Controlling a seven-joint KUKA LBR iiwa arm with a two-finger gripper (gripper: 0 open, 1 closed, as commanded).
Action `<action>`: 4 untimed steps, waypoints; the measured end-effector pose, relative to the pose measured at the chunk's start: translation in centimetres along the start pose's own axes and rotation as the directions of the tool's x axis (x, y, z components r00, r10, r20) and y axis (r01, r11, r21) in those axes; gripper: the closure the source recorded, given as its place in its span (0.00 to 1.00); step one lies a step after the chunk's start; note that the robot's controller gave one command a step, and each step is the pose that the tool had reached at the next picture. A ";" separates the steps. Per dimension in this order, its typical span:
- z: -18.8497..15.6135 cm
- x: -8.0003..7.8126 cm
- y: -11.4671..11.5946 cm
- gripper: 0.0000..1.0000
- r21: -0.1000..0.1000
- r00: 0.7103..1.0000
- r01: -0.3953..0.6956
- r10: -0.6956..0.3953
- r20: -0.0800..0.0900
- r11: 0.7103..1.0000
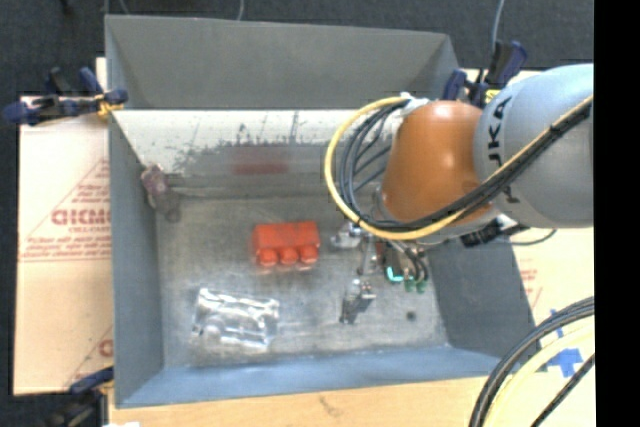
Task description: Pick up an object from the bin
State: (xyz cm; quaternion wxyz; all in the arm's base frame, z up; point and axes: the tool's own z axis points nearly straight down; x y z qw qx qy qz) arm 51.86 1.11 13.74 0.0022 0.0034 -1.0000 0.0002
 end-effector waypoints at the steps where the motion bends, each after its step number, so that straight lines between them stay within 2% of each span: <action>1: -0.9 -7.4 3.8 0.00 -0.004 0.999 -0.046 0.046 0.013 0.999; 2: 5.8 -7.2 4.4 0.00 0.001 0.999 0.035 -0.035 0.004 0.999; 3: 5.5 -7.4 4.4 1.00 0.000 0.999 0.033 -0.033 0.009 0.999; 4: -12.3 -7.0 0.5 1.00 0.003 0.991 0.130 -0.130 0.017 0.991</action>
Offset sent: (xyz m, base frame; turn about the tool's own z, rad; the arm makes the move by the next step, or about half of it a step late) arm 0.0704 0.0365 0.0066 0.0501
